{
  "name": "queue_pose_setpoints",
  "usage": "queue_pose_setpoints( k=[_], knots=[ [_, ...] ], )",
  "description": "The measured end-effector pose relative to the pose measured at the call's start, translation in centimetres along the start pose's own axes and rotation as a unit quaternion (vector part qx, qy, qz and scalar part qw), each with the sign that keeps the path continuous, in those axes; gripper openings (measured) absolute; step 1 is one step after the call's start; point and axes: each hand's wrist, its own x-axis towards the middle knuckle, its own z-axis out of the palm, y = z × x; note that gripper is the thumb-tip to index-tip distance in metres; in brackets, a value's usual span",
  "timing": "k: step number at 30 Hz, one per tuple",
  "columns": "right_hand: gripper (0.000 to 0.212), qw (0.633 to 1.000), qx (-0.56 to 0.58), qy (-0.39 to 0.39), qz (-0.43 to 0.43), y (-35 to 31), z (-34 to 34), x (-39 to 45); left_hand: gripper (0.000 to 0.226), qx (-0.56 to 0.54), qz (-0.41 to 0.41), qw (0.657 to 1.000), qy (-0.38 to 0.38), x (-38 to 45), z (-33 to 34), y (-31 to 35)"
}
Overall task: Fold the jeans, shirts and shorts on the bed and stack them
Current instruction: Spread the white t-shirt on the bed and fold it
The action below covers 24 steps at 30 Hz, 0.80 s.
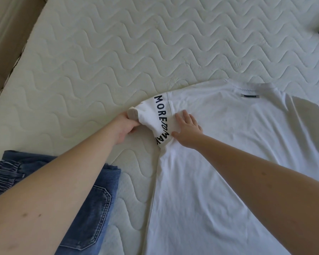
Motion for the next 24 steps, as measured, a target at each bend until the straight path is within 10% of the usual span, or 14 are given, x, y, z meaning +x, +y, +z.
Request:
queue_pose_setpoints(
  k=[14, 17, 21, 24],
  knots=[
    [0.046, 0.972, 0.154, 0.161, -0.072, -3.6, 0.3, -3.8, 0.007, 0.263, 0.148, 0.893, 0.333, 1.1, -3.3, 2.9],
    [0.045, 0.975, 0.153, 0.148, -0.062, -3.7, 0.6, -4.0, 0.018, 0.296, 0.057, 0.896, 0.326, 1.6, -3.6, 3.1],
    [0.04, 0.977, 0.113, 0.153, -0.097, -4.3, 1.7, -4.5, 0.019, 0.002, -0.031, 0.988, 0.155, 1.3, -2.4, 1.7],
    [0.033, 0.969, 0.13, 0.167, -0.124, -5.3, 2.5, -5.1, 0.009, -0.011, -0.006, 0.998, 0.064, 0.3, -2.3, 1.0]
  ],
)
